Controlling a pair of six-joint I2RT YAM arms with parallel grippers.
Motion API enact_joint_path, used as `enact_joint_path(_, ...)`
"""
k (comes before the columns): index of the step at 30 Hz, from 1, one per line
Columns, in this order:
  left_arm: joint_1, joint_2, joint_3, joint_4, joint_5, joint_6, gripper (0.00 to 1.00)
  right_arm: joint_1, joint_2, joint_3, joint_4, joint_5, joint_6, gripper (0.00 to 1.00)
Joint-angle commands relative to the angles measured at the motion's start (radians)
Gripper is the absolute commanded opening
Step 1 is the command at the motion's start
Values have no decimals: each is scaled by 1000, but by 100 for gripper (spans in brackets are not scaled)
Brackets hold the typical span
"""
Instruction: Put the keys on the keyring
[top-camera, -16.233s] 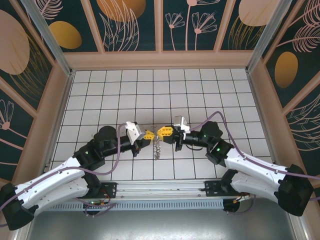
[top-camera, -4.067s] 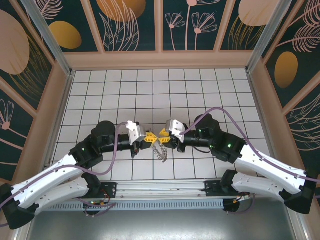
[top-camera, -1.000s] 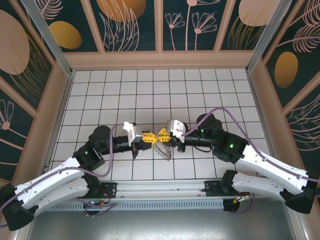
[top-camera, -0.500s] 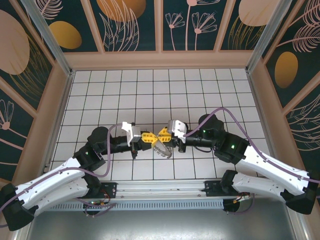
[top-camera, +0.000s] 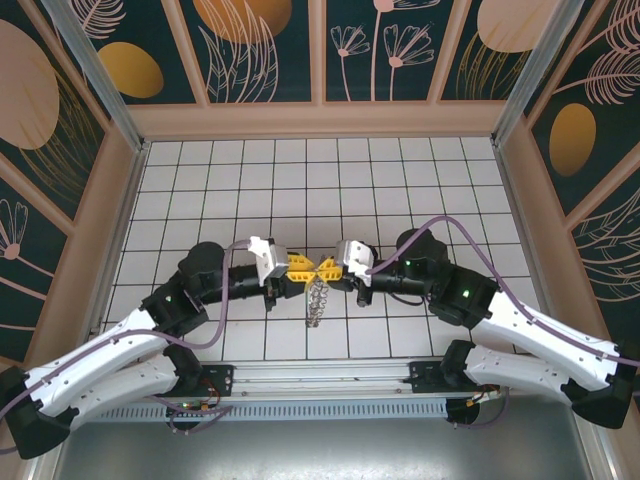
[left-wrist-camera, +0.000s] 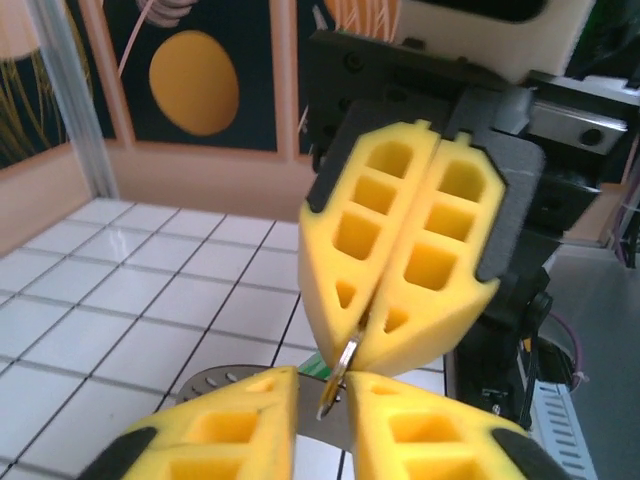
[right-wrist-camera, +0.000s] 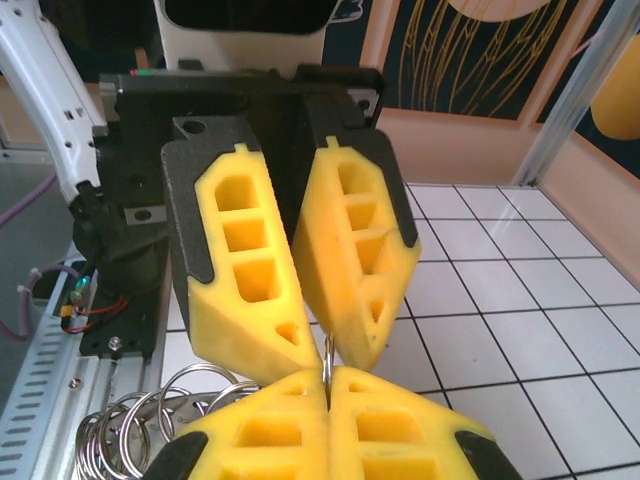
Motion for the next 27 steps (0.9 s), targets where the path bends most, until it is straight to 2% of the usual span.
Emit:
enact_joint_path(1,-8,30,107,-187,-11,106,22,-1,42,34,-34,41,-27,0)
enact_joint_path(6,-9,67,156,-280,-51,150,14,2,60,50,-31,23,-29,0)
enact_joint_path(9,-8,71,147,-260,-50,150,0,4,66,61,-39,12,-32,0)
enact_joint_path(14,-9,42,99,-156,-36,111,0,4,67,61,-45,16,-22,0)
enact_joint_path(17,-8,-5,57,-46,-24,63,0,4,52,41,-31,20,-9,12)
enact_joint_path(19,-9,-31,24,43,-6,30,0,4,38,27,-21,19,-1,17)
enact_joint_path(27,-9,-34,-11,166,46,-1,0,4,5,3,-11,26,13,18)
